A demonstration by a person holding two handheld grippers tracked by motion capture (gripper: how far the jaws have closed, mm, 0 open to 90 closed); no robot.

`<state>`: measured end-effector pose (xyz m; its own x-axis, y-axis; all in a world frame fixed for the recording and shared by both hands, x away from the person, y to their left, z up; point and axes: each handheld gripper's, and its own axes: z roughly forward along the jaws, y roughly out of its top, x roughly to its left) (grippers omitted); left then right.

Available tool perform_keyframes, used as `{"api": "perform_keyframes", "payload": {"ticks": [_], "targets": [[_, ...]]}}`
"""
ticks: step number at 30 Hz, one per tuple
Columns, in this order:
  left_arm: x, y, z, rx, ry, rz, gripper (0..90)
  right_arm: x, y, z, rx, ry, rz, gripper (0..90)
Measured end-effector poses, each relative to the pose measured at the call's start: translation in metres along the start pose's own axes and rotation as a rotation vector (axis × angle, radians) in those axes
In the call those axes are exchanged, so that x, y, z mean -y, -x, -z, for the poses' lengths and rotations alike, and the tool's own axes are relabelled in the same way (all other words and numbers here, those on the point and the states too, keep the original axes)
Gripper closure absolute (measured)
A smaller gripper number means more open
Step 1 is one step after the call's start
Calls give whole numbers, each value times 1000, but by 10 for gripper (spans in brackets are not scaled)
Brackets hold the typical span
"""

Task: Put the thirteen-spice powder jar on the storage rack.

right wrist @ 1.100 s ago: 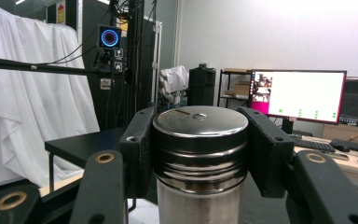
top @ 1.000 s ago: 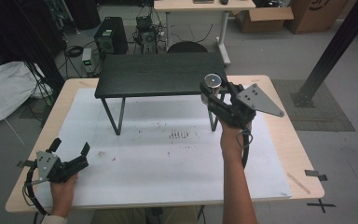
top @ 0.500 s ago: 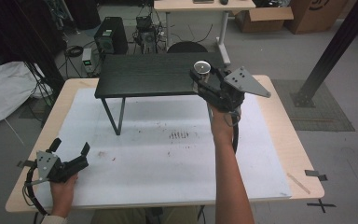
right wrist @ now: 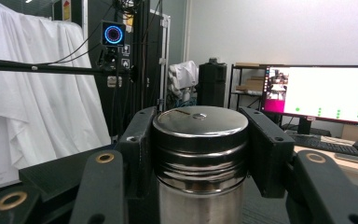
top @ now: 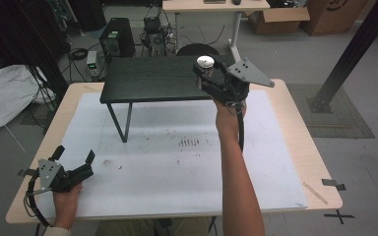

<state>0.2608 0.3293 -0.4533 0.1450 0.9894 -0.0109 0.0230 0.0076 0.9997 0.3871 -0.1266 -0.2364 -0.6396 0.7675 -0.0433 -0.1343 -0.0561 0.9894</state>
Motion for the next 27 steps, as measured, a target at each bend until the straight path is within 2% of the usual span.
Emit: {"api": "perform_keyframes", "payload": {"ticks": [4,9,18,22,23,24,27], "targets": [[0,0,0,0,2,1,2,-2,2,-11,-1,-10,-1,494],[0,0,0,0,2,1,2,-3,6,-26,13,-25,-29,494],[0,0,0,1,-4,-6,2,-1,13,-44,13,-47,-57,494],[0,-1,0,0,-5,-6,2,2,17,-53,27,-83,-73,494],[0,-1,0,0,-5,-6,3,3,17,-58,38,-115,-73,493],[0,0,0,0,-5,-6,3,3,17,-58,38,-115,-73,493],[0,-1,0,0,-5,-6,3,7,16,-68,37,-164,-74,493]]}}
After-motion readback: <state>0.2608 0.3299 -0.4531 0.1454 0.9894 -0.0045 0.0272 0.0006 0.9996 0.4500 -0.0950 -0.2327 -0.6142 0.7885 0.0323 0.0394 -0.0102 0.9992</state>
